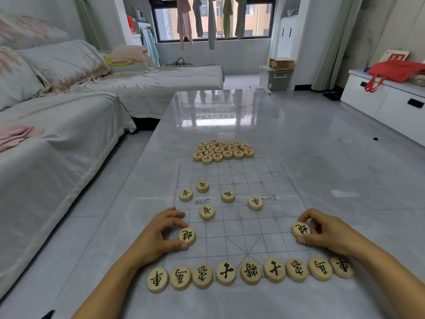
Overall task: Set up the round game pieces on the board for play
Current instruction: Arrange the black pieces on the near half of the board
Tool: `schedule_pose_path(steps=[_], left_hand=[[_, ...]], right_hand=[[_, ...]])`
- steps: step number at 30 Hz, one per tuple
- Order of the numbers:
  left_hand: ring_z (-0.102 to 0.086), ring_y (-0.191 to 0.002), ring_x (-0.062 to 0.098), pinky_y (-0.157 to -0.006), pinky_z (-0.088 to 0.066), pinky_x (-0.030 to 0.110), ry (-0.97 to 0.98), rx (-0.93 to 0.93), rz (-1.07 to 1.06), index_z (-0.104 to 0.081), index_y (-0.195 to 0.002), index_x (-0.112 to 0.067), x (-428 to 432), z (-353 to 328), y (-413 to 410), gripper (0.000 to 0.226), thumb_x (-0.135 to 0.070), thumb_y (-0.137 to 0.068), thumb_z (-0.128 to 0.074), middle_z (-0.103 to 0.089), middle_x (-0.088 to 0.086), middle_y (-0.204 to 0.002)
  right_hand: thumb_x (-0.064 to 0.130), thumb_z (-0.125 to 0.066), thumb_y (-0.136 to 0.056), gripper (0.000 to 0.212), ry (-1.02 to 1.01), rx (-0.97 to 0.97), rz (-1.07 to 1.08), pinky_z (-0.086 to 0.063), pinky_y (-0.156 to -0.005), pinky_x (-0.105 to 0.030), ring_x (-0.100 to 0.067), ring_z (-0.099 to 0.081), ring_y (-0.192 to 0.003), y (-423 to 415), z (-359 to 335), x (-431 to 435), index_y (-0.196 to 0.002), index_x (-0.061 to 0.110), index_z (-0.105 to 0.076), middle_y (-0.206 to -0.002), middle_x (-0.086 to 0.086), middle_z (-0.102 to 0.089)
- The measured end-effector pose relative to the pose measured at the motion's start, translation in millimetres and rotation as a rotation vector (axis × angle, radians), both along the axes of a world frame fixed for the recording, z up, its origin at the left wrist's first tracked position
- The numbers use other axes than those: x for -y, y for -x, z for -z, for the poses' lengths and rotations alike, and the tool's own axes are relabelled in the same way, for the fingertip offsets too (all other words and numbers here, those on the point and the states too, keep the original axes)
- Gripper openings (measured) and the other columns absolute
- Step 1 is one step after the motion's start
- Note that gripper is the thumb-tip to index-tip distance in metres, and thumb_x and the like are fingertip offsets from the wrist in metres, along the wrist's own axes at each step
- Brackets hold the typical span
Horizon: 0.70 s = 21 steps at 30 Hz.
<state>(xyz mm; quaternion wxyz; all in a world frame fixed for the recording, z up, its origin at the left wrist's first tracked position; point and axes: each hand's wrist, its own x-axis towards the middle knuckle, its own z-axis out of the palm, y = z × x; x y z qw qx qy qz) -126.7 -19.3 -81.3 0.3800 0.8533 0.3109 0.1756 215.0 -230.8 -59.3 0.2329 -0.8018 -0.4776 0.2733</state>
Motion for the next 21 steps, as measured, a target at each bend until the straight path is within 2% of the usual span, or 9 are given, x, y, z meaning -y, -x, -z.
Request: schedule_pose_path(steps=[14, 21], left_hand=[[-0.028, -0.132, 0.0, -0.11, -0.026, 0.024, -0.006, 0.0, -0.002, -0.063, -0.1, -0.033, 0.6, 0.5, -0.4, 0.041, -0.023, -0.065, -0.082, -0.045, -0.022, -0.126], [-0.03, -0.13, -0.001, -0.106, -0.025, 0.021, -0.016, -0.017, 0.0, -0.061, -0.102, -0.034, 0.1, 0.9, -0.6, 0.044, -0.025, -0.064, -0.082, -0.044, -0.024, -0.125]], right_hand=[[0.036, -0.078, -0.07, 0.033, 0.014, 0.01, -0.007, -0.039, -0.06, -0.019, -0.006, -0.05, -0.064, -2.2, 3.2, 0.6, -0.091, 0.035, -0.052, -0.069, 0.007, -0.055], [0.033, -0.078, -0.07, 0.035, 0.022, 0.007, -0.023, -0.04, -0.06, -0.019, -0.004, -0.05, -0.062, -3.8, 4.0, 2.1, -0.093, 0.035, -0.052, -0.066, 0.007, -0.055]])
